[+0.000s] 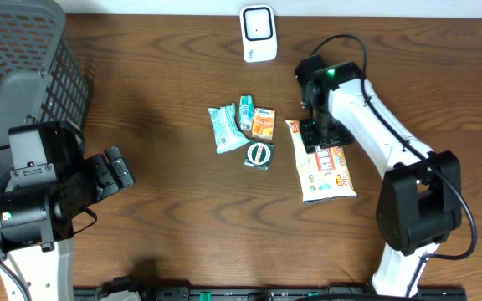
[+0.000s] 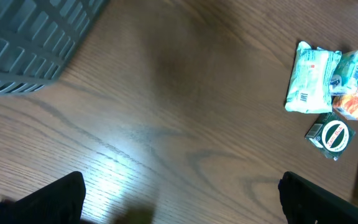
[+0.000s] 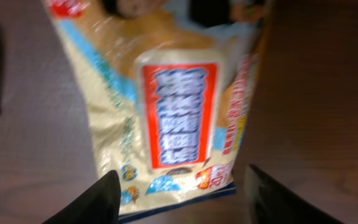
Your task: Scan the item barcode
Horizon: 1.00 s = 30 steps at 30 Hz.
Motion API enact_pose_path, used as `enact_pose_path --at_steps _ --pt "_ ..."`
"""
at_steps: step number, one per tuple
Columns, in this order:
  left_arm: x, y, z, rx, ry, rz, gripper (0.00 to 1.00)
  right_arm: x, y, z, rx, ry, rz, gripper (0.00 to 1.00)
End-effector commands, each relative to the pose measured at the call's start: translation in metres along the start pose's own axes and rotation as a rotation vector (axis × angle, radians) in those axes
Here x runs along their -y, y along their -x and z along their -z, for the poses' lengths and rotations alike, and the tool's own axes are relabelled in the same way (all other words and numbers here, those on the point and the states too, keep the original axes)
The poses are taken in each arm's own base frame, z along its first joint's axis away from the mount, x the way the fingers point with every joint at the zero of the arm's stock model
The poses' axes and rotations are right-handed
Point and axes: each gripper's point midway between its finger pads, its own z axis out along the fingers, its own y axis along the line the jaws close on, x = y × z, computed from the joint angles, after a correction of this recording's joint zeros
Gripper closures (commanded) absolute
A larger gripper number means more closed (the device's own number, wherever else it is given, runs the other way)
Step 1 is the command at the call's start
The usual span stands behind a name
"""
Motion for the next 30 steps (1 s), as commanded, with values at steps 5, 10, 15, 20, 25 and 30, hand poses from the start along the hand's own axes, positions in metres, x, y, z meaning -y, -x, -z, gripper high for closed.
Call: enact_pose_path --at_steps 5,10,15,20,25,30 --pt "-0.004 0.0 -0.001 0.003 0.019 0.014 0.02 0.004 0.001 -0.028 0.015 0.01 -0.033 0.33" --pt "-0.004 0.0 -0.001 0.003 0.019 0.014 0.03 -0.012 0.004 -0.056 0.054 0.071 -0.029 0.3" --pt "-0.004 0.0 -0.001 0.003 0.019 0.014 0.03 -0.011 0.011 -0.047 0.078 0.078 -0.042 0.15" --pt "-0.004 0.0 -0.001 0.003 0.019 0.014 0.02 0.004 0.025 -0.013 0.101 0.083 -0.078 0.06" --pt "-0.004 0.0 -0.001 0.003 0.019 0.014 0.03 0.034 0.038 0.011 0.13 0.073 -0.133 0.01" --pt "-0.004 0.0 -0.001 0.003 0.019 0.014 0.02 0.074 0.035 0.003 0.115 0.068 -0.163 0.01"
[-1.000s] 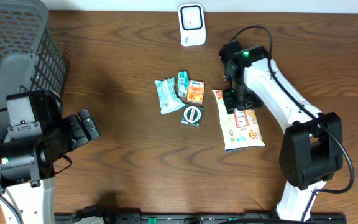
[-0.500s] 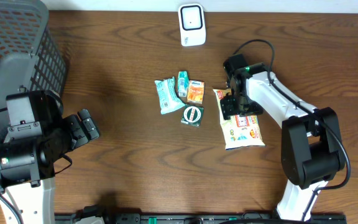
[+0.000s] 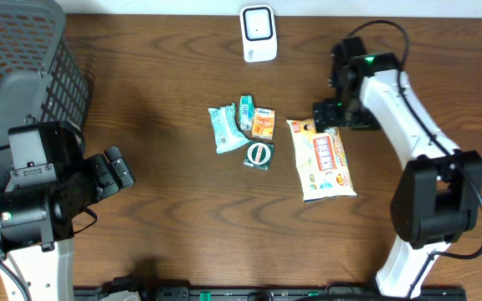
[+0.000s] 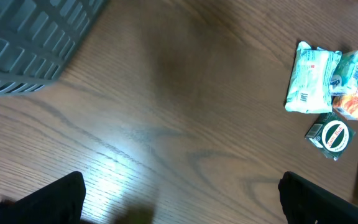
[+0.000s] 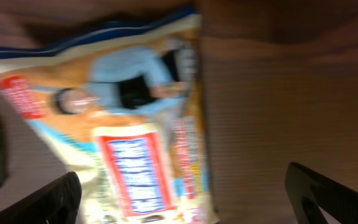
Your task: Scan the item barcode
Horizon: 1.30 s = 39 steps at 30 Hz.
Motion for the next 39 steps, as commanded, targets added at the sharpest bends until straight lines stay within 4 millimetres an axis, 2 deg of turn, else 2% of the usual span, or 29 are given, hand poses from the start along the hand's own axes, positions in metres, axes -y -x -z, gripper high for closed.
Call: enact_pose_path --at_steps 1,4,9,14,16,19,24,34,39 --pt "-0.004 0.0 -0.001 0.003 0.019 0.014 0.03 0.032 0.003 0.002 0.006 -0.014 -0.021 0.01" --pt "-0.004 0.0 -0.001 0.003 0.019 0.014 0.02 0.051 0.0 -0.003 -0.012 0.018 -0.084 0.01" --pt "-0.004 0.0 -0.001 0.003 0.019 0.014 0.02 0.051 0.002 -0.007 -0.01 0.203 -0.119 0.01" --pt "-0.004 0.0 -0.001 0.003 0.019 0.014 0.02 0.066 -0.004 -0.014 -0.024 0.223 -0.172 0.01" --pt "-0.004 0.0 -0.001 0.003 0.019 0.014 0.02 0.066 -0.007 -0.021 -0.028 0.234 -0.179 0.01" --pt "-0.004 0.0 -0.001 0.003 0.019 0.014 0.03 0.051 -0.009 -0.031 -0.022 0.319 -0.149 0.01" --pt "-0.004 0.0 -0.001 0.003 0.019 0.014 0.03 0.011 -0.019 -0.037 0.0 0.557 -0.014 0.01" --pt "-0.004 0.0 -0.001 0.003 0.019 0.014 0.02 0.005 -0.048 -0.068 -0.057 0.572 -0.031 0.01" --pt "-0.004 0.0 -0.001 0.003 0.019 0.014 0.02 -0.014 -0.066 -0.081 -0.067 0.654 -0.028 0.04"
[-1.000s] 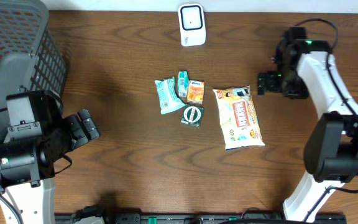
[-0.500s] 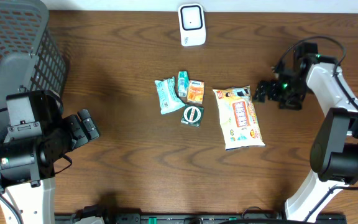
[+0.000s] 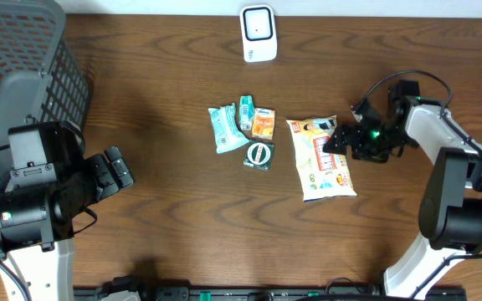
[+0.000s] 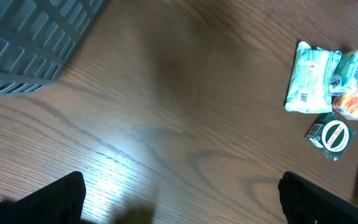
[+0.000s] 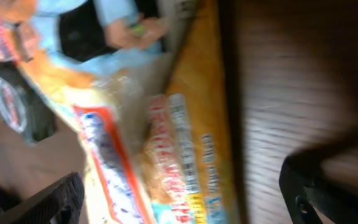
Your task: Scan the item barcode
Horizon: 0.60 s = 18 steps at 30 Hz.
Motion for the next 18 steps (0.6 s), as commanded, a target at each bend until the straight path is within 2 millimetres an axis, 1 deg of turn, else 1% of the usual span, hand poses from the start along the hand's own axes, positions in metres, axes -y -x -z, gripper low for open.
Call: enact_pose_path --at_steps 1,3,5,6,10,14,15,16,18 --pt "-0.004 0.0 -0.001 0.003 0.019 0.014 0.03 0.0 -0.028 -0.027 -0.067 0.048 -0.007 0.04" --pt "-0.004 0.0 -0.001 0.003 0.019 0.014 0.02 -0.001 -0.033 -0.034 -0.071 0.052 -0.001 0.07" --pt "-0.004 0.0 -0.001 0.003 0.019 0.014 0.03 -0.003 -0.036 -0.038 -0.073 0.058 0.007 0.15" --pt "-0.004 0.0 -0.001 0.003 0.019 0.014 0.02 -0.004 -0.036 -0.039 -0.076 0.059 0.009 0.21" --pt "-0.004 0.0 -0.001 0.003 0.019 0.014 0.02 -0.007 -0.038 -0.041 -0.087 0.059 0.005 0.41" --pt "-0.004 0.0 -0.001 0.003 0.019 0.014 0.02 -0.01 -0.039 -0.043 -0.092 0.059 0.0 0.74" --pt "-0.004 0.0 -0.001 0.003 0.019 0.014 0.02 -0.011 -0.039 -0.043 -0.092 0.059 -0.001 0.88" --pt "-0.004 0.0 -0.001 0.003 0.019 0.014 0.02 -0.011 -0.039 -0.043 -0.093 0.059 -0.008 0.99" --pt "-0.004 0.0 -0.001 0.003 0.019 0.014 0.02 -0.014 -0.038 -0.043 -0.091 0.073 -0.023 0.99"
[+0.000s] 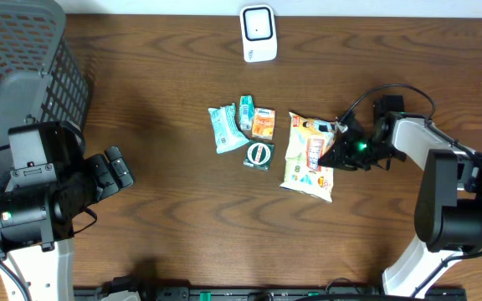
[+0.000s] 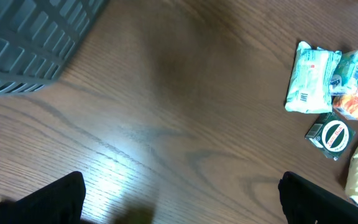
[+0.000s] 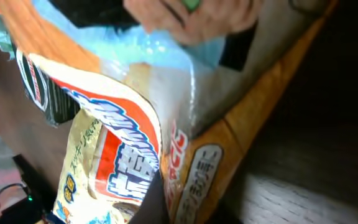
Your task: Scan the item barcode
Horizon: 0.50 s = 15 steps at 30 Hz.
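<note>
The snack bag (image 1: pixel 308 155), cream with a red label, lies right of the table's centre, its right side raised and crumpled. It fills the right wrist view (image 3: pixel 123 118) and peeks in at the edge of the left wrist view. My right gripper (image 1: pixel 338 151) is low at the bag's right edge and shut on it; one dark finger (image 3: pixel 157 199) presses against the orange edge. The white scanner (image 1: pixel 258 33) stands at the back centre. My left gripper (image 2: pixel 179 205) hovers open over bare wood at the left, far from the bag.
A teal packet (image 1: pixel 223 128), small teal and orange packs (image 1: pixel 258 120) and a dark packet with a round label (image 1: pixel 258 155) lie just left of the bag. A grey mesh basket (image 1: pixel 15 75) fills the back left corner.
My right gripper was open beside the bag's right edge; now it is shut on that edge. The bag has shifted left, and its right side is lifted and folded. The left arm has not moved.
My right gripper was first over the flat bag's top end, then at its upper right corner, then low at its right edge with fingers open. Now it grips that edge and the bag is tilted up. The left arm stayed still throughout.
</note>
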Motion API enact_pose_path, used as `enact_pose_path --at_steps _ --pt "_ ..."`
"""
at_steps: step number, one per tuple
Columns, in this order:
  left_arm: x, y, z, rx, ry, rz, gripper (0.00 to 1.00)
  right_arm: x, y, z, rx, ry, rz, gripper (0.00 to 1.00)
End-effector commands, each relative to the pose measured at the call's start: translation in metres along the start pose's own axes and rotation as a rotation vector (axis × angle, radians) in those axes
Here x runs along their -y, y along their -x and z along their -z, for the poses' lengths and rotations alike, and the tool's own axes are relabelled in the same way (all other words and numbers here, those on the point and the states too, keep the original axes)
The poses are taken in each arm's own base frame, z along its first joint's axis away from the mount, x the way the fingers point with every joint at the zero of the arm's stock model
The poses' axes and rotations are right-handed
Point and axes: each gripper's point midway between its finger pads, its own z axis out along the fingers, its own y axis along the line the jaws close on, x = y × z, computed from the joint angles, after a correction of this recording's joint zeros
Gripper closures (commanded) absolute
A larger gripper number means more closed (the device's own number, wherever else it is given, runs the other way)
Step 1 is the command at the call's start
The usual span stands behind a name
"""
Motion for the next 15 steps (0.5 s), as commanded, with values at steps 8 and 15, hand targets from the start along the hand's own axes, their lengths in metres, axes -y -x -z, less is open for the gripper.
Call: enact_pose_path --at_steps 8,15 --pt "-0.004 0.0 -0.001 0.003 0.019 0.014 0.02 -0.014 0.011 0.009 0.013 0.022 0.002 0.99" --pt "-0.004 0.0 -0.001 0.003 0.019 0.014 0.03 -0.042 0.044 0.071 0.185 -0.155 0.096 0.99"
